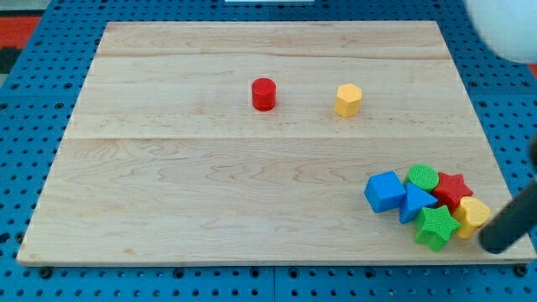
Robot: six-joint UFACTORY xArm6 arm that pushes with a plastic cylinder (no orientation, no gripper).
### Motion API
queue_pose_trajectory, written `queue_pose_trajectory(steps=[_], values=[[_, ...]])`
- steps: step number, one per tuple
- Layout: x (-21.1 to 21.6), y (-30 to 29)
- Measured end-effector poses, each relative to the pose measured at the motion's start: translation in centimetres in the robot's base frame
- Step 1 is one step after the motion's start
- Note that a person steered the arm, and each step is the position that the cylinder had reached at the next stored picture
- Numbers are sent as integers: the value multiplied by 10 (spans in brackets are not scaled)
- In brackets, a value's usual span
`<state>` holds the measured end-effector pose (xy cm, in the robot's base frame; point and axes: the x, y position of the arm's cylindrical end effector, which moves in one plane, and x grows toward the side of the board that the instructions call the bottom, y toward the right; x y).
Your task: Place the blue cube below the yellow hexagon
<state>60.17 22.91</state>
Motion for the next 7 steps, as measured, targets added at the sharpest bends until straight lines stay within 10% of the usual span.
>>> queue_pose_trajectory(steps=[3, 7], values=[[-53, -123], [-121, -118]])
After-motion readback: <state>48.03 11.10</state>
